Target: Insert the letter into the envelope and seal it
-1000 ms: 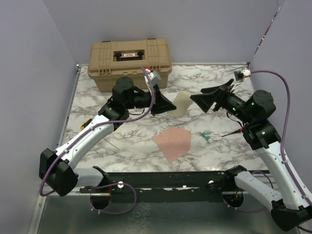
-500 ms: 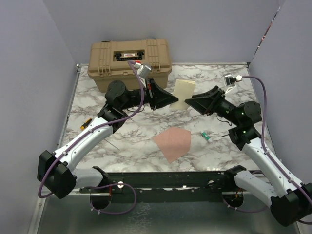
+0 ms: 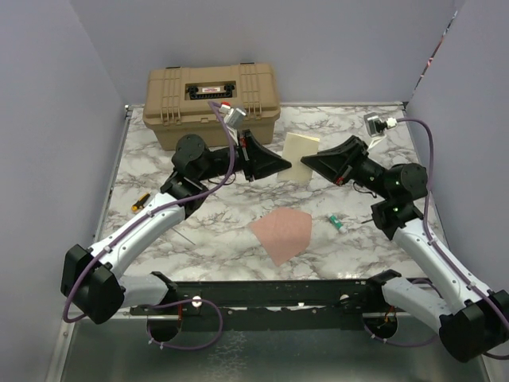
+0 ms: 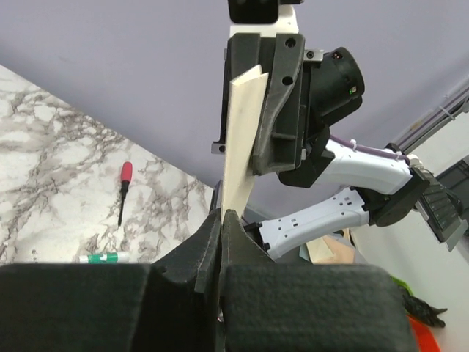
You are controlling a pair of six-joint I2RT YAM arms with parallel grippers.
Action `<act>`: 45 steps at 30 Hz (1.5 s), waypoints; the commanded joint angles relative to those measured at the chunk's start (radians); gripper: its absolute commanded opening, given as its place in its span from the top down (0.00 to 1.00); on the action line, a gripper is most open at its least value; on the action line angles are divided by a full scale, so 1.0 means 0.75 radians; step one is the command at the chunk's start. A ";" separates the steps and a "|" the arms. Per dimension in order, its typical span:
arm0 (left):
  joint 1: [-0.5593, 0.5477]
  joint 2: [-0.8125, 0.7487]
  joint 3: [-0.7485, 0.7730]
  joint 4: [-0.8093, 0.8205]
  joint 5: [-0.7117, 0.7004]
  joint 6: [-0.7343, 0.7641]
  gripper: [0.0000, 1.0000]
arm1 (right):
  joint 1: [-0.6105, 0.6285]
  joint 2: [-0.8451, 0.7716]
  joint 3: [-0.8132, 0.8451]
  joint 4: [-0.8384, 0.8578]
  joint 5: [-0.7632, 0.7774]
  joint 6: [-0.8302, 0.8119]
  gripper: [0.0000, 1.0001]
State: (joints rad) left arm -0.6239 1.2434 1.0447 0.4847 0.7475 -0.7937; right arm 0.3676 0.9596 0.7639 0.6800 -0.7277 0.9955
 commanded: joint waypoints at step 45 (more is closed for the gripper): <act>-0.548 0.519 -0.393 -0.805 -1.071 0.386 0.41 | 0.006 0.012 -0.066 -1.474 0.933 -0.431 1.00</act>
State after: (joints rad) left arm -1.0328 1.5734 0.7689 -0.0666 0.0784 -0.5327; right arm 0.3683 0.9680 0.7128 -0.4068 -0.0597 0.6640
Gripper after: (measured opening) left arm 0.597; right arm 0.005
